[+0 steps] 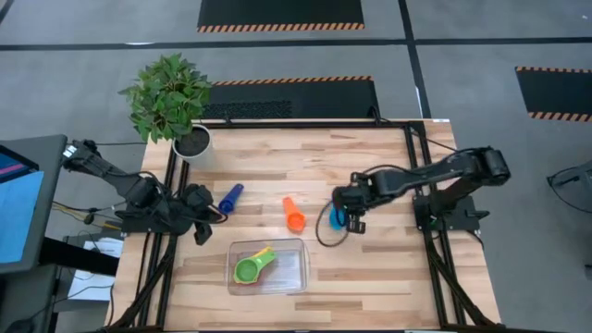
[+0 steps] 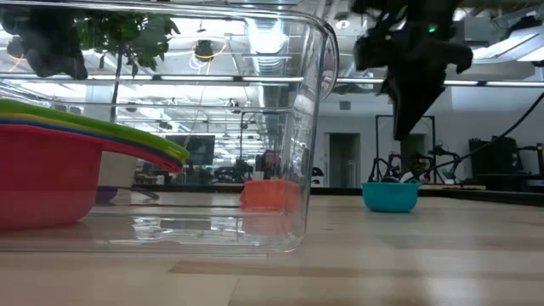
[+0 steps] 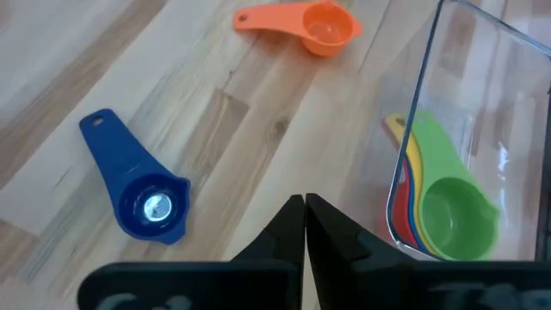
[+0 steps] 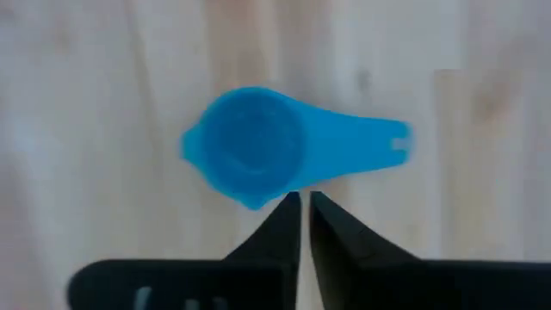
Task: Nest measuring cups in basket
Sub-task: Stack the light blue measuring cup on top of the green measuring cup into the transparent bin
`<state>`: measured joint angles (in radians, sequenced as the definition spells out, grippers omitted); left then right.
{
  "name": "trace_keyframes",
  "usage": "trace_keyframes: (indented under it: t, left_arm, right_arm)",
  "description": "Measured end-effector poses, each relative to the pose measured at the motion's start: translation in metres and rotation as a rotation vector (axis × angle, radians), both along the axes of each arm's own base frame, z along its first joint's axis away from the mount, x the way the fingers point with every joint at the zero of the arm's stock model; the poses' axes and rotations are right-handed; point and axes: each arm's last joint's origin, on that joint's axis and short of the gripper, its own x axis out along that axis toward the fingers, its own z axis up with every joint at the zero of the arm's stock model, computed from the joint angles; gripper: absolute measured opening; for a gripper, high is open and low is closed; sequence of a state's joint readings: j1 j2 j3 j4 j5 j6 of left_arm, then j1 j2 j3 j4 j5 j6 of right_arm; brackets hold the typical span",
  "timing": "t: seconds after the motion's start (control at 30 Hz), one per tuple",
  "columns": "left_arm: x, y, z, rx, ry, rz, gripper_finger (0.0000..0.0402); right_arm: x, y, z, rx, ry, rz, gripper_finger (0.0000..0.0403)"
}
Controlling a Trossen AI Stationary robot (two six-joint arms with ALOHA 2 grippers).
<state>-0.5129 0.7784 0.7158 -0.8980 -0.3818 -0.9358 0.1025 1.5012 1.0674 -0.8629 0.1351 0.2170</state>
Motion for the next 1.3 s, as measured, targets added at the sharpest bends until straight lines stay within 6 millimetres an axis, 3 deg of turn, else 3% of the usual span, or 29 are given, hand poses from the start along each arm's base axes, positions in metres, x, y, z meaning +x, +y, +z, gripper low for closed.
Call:
trace_keyframes:
  t: [0.13,0.23,0.53,1.0,1.3]
  left_arm:
    - [0.001,-0.001,-0.001,-0.006,0.004,0.016,0.0000]
    - [0.003,-0.001,-0.001,-0.018,-0.003,0.041,0.0000]
    - [0.015,-0.007,-0.008,0.005,0.006,0.080,0.0000]
    - [0.028,-0.013,-0.017,0.068,0.037,0.078,0.0000]
    - [0.028,-0.013,-0.017,0.062,0.036,0.076,0.0000]
  right_arm:
    - [0.016,-0.005,0.006,0.214,-0.008,0.027,0.0094]
    - [0.021,-0.003,0.011,0.273,-0.021,0.101,0.0134]
    - [0.014,0.010,-0.005,0.137,0.006,0.324,0.0240]
    - [0.013,0.015,-0.033,0.086,-0.076,0.391,0.0245]
    - [0.018,0.016,-0.068,0.080,0.030,0.416,0.0244]
